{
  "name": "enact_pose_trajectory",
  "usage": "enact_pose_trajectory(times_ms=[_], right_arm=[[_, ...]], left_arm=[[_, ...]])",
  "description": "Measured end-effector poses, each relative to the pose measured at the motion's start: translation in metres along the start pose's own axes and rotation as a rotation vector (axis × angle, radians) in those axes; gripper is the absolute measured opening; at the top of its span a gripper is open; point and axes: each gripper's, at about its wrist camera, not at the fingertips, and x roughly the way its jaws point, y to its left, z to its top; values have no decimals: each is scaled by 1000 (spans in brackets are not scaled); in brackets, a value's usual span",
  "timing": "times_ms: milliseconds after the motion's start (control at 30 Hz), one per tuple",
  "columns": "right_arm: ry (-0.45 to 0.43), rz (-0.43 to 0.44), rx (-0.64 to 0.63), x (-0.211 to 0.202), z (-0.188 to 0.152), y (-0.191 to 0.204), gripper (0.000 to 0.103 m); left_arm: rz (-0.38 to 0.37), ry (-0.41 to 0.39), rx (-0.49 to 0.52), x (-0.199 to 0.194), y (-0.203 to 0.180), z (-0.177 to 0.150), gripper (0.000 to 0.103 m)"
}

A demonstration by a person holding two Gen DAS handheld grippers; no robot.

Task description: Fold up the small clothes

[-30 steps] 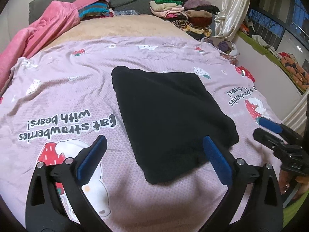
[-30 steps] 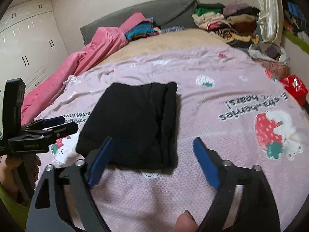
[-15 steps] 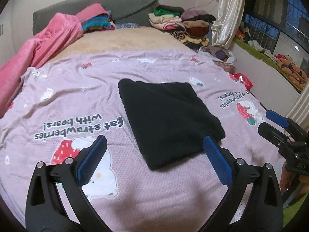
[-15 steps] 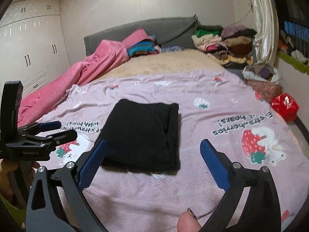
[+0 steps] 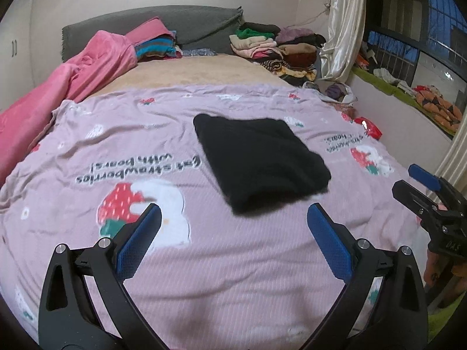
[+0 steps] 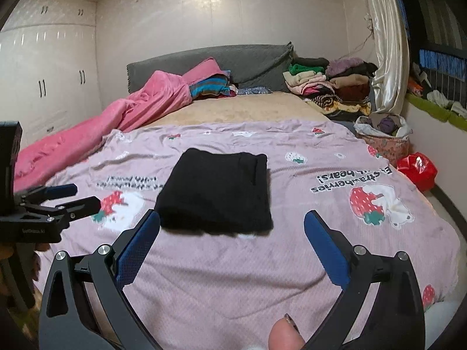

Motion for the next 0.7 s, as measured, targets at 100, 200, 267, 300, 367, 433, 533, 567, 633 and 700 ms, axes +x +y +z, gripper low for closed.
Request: enact_pose_trajectory(times_ms=[100,200,267,300,367,433,533,567,633,700], right_arm=[[7,-34,-26,1,-12,4,99],[14,-55,-13,1,-26,4,99],[36,-51,8,3,-33,2,99],[42,-54,7,4,-37,1,99],[48,-69,16,5,-44,1,99],[63,-74,23,7,-52,1,99],[81,-94,2,11,-63,5,99],[85,-97,0,12,-66,6,99],[93,-107,2,15,-73,9,99],[109,-99,26,19,-78,8,99]], left_arm=[[20,12,1,0,2,-14,94],[27,23,5,2,2,-26,94],[30,34,4,5,3,-34,94],[31,37,1,5,2,-37,94],[37,47,6,7,2,-44,94],[45,45,6,9,1,-49,94],[49,67,-9,15,1,-56,94],[47,74,-17,17,3,-57,94],[51,80,-30,19,5,-59,94],[71,82,-33,21,7,-61,94]])
